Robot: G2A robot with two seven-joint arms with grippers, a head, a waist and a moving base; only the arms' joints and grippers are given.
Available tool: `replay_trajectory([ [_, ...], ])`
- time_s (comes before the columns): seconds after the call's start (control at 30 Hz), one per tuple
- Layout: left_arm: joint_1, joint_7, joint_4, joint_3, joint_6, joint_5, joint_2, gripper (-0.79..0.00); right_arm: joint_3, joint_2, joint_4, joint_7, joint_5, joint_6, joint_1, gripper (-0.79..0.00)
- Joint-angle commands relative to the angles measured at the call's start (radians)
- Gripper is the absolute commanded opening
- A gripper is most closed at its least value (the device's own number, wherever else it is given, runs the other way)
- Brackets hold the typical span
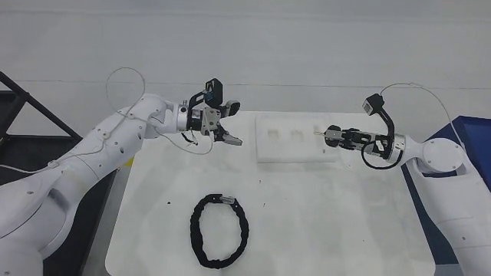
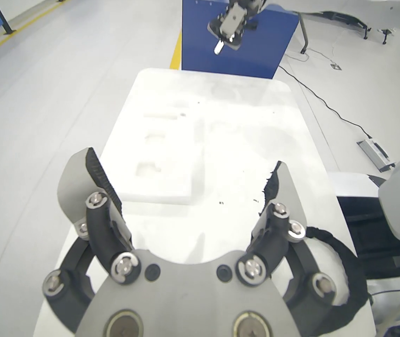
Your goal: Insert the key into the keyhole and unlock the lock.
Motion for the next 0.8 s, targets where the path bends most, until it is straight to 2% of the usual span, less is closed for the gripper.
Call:
replay_trajectory([
  [0.0,0.017,-0.012,-0.024,0.0,0.0,0.037,0.012,0.0,0.0,0.0,0.0,0.0,0.0,0.0,0.0,-0.785],
  [0.1,0.038,-0.01,-0.054,0.0,0.0,0.105,0.023,0.0,0.0,0.0,0.0,0.0,0.0,0.0,0.0,-0.785],
  [0.37,0.111,0.109,-0.091,0.0,0.0,0.327,0.027,0.0,0.0,0.0,0.0,0.0,0.0,0.0,0.0,-0.785],
  [0.57,0.166,0.219,-0.069,0.0,0.0,0.507,0.022,0.0,0.0,0.0,0.0,0.0,0.0,0.0,0.0,-0.785],
  [0.77,0.204,0.401,-0.016,0.0,0.0,0.72,0.016,0.0,0.0,0.0,0.0,0.0,0.0,0.0,0.0,-0.785],
])
